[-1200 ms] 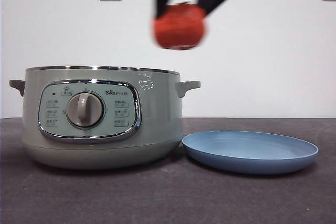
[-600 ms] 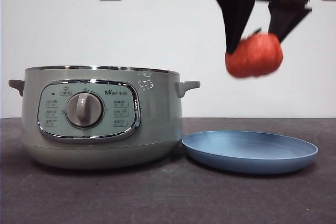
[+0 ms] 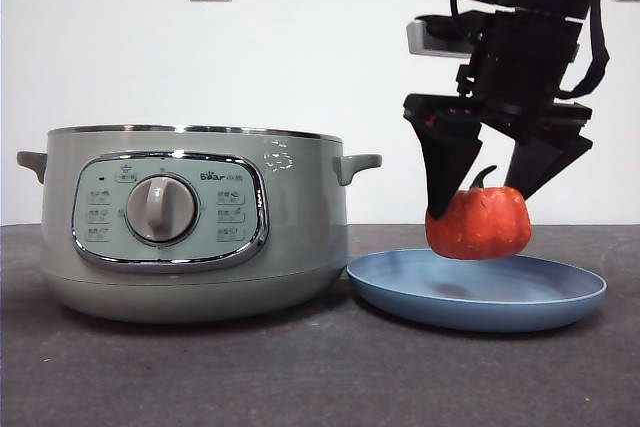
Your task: Take the pumpkin out from the steamer,put the pumpkin in the blue plate,close the lid
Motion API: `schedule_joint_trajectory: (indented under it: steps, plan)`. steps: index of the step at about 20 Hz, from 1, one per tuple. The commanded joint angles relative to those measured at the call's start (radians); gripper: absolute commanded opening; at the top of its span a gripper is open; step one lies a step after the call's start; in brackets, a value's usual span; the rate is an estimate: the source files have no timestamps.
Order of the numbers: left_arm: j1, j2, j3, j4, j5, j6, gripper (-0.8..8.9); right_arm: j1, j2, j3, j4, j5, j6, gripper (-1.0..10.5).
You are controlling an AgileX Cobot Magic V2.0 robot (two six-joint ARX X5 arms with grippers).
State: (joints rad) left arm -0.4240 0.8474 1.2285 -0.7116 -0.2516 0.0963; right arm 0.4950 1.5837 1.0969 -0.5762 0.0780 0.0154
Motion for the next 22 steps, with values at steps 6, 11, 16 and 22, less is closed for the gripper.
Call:
schedule_joint_trajectory:
  steps: [6, 11, 16, 22]
  plan:
    - [-0.001, -0.011, 0.003, 0.056, -0.001, 0.010, -0.09, -0.016, 0.084, -0.009, 0.027, -0.047, 0.002, 0.1]
    - [-0.001, -0.011, 0.003, 0.056, 0.046, 0.010, -0.09, -0.019, 0.107, -0.009, 0.026, -0.046, 0.014, 4.4]
    - [-0.001, -0.010, 0.003, 0.056, 0.051, 0.010, -0.09, -0.019, 0.107, -0.009, 0.025, -0.046, 0.018, 4.8]
    - [-0.001, 0.050, 0.003, 0.060, 0.138, 0.008, -0.09, -0.019, 0.000, -0.009, -0.011, -0.047, 0.018, 4.8]
